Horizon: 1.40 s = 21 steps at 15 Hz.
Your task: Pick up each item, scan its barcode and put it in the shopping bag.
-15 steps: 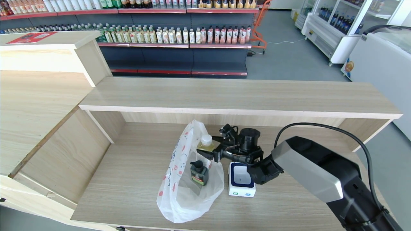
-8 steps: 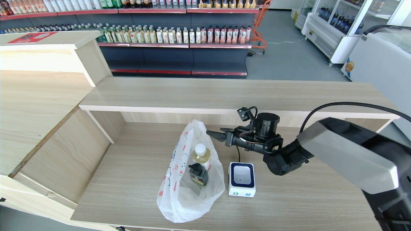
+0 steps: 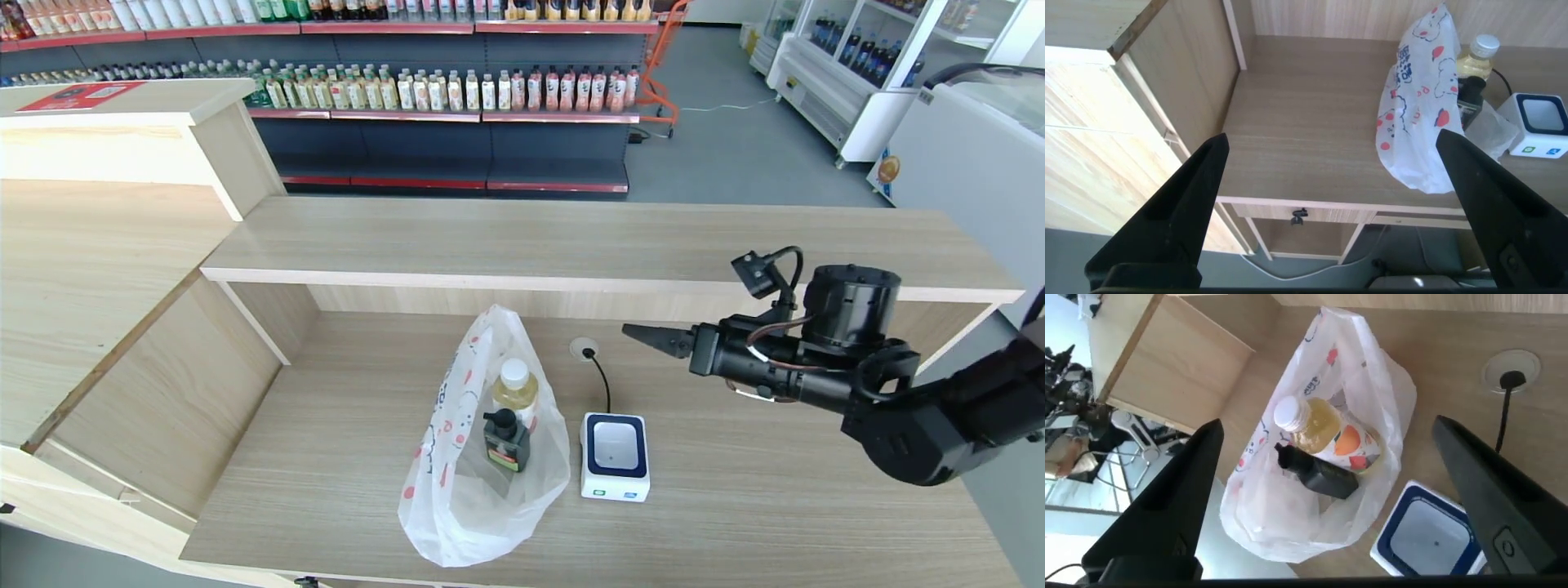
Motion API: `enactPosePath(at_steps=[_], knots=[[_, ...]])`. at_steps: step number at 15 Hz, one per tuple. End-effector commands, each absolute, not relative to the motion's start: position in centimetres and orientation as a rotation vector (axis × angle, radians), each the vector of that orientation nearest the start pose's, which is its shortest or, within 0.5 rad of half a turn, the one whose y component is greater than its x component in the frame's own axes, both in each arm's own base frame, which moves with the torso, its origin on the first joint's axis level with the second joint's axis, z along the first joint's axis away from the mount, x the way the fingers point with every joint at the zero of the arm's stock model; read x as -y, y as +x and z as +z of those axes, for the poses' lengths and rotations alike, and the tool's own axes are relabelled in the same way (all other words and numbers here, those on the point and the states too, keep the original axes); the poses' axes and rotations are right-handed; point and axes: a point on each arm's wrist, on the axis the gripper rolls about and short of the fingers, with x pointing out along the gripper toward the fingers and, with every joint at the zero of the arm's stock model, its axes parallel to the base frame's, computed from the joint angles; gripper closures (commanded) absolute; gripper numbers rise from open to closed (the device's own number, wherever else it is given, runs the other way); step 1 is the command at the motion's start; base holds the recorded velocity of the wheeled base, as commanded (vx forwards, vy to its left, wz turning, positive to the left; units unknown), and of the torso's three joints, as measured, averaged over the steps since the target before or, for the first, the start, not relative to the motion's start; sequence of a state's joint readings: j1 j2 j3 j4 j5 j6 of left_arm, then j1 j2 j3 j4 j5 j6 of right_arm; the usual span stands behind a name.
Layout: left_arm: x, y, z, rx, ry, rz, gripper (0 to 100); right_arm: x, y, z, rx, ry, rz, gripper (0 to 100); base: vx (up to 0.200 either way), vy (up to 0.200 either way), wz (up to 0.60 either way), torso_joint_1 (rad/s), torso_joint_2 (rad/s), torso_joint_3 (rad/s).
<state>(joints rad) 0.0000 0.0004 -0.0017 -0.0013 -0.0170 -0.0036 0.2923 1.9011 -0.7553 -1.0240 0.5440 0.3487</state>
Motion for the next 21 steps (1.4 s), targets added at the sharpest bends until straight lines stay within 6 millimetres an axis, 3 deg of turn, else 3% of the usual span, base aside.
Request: enactPosePath(at_steps=[1, 2, 3, 5, 6, 7, 9, 11, 13, 16, 21], knots=[[0.0, -2.3, 7.6, 0.003, -0.003, -0.017, 0, -5.0, 22.9, 20.0, -0.181, 0.339, 0.693, 0, 0.000, 0.000, 0.00, 0.000, 0.00, 0.000], [0.0, -2.3, 7.6, 0.003, -0.005, -0.017, 0, -3.9, 20.3, 20.6, -0.188, 0.340, 0.657, 0, 0.000, 0.000, 0.00, 0.000, 0.00, 0.000], [0.0, -2.3, 7.6, 0.003, -0.003, -0.017, 0, -2.7, 16.4, 21.0, -0.187, 0.296, 0.617, 0, 0.000, 0.000, 0.00, 0.000, 0.00, 0.000], [0.0, -2.3, 7.6, 0.003, -0.005, -0.017, 0, -1.4, 10.3, 19.9, -0.175, 0.157, 0.469, 0, 0.000, 0.000, 0.00, 0.000, 0.00, 0.000], [0.0, -2.3, 7.6, 0.003, -0.005, -0.017, 0, -0.7, 6.3, 17.5, -0.174, 0.115, 0.271, 0, 0.000, 0.000, 0.00, 0.000, 0.00, 0.000], [0.0, -2.3, 7.6, 0.003, -0.003, -0.017, 0, -0.3, 3.8, 15.5, -0.152, 0.088, 0.143, 0, 0.000, 0.000, 0.00, 0.000, 0.00, 0.000], [0.0, -2.3, 7.6, 0.003, -0.003, -0.017, 0, -0.2, 0.4, 10.8, -0.078, 0.010, 0.058, 0, 0.000, 0.000, 0.00, 0.000, 0.00, 0.000], [0.0, -2.3, 7.6, 0.003, -0.005, -0.017, 0, -0.3, -1.4, 8.9, -0.005, 0.008, 0.051, 0, 0.000, 0.000, 0.00, 0.000, 0.00, 0.000], [0.0, -2.3, 7.6, 0.003, -0.003, -0.017, 0, -0.2, -2.2, 8.3, 0.052, 0.026, 0.085, 0, 0.000, 0.000, 0.00, 0.000, 0.00, 0.000], [0.0, -2.3, 7.6, 0.003, -0.003, -0.017, 0, 0.1, -2.3, 7.5, -0.006, 0.014, -0.054, 0, 0.000, 0.000, 0.00, 0.000, 0.00, 0.000], [0.0, -2.3, 7.6, 0.003, -0.005, -0.017, 0, 0.1, -2.3, 7.5, -0.004, 0.006, -0.052, 0, 0.000, 0.000, 0.00, 0.000, 0.00, 0.000]])
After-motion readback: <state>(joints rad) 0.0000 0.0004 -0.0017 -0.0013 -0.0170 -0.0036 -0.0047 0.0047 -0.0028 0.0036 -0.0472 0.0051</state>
